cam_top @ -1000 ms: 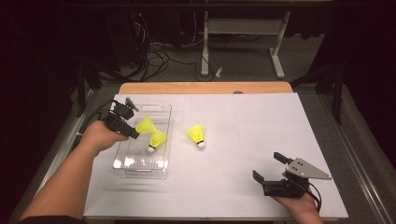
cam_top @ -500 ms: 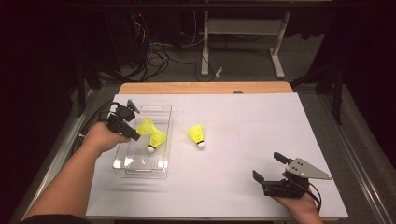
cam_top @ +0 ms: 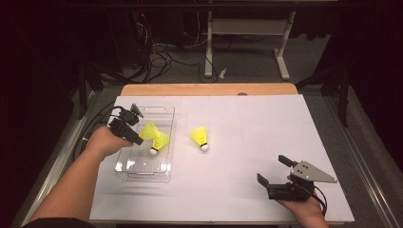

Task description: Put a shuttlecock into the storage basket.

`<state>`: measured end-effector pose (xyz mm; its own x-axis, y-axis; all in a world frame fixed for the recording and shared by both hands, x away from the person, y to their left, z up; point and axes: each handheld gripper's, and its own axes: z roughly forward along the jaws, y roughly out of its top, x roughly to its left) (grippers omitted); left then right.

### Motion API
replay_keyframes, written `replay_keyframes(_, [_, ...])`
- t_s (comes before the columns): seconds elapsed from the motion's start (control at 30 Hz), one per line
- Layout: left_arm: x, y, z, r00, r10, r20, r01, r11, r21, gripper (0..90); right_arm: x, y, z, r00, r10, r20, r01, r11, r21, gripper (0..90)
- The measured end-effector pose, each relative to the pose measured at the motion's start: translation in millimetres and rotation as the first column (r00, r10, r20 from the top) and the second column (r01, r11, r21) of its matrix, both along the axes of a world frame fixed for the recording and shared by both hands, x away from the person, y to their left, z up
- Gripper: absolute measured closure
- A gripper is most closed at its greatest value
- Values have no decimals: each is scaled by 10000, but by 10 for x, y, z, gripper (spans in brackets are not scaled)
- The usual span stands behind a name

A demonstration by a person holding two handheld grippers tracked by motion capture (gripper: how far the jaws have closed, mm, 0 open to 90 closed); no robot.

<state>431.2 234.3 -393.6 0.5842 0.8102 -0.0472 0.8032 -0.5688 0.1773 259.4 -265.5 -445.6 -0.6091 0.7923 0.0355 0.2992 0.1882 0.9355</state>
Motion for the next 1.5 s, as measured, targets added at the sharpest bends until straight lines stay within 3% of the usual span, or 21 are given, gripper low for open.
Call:
replay_keyframes(0.5, [24,2,-54,10000,-26,-82,28,9996,281,621,5,6,-10,10000,64,-47,-65,10000,-48,10])
replay_keyframes(0.9, [19,-1,-68,9999,-86,-67,87,9999,92,608,7,13,-20,9999,45,-106,-45,10000,-35,10])
replay_keyframes(1.2, [7,16,-22,10000,37,29,-37,9998,-171,519,7,13,-17,10000,55,-70,-55,10000,-54,10])
replay_keyframes(1.5, [-17,38,26,9999,89,104,-87,9996,-276,492,3,14,-12,10000,53,-46,-54,10000,-72,10])
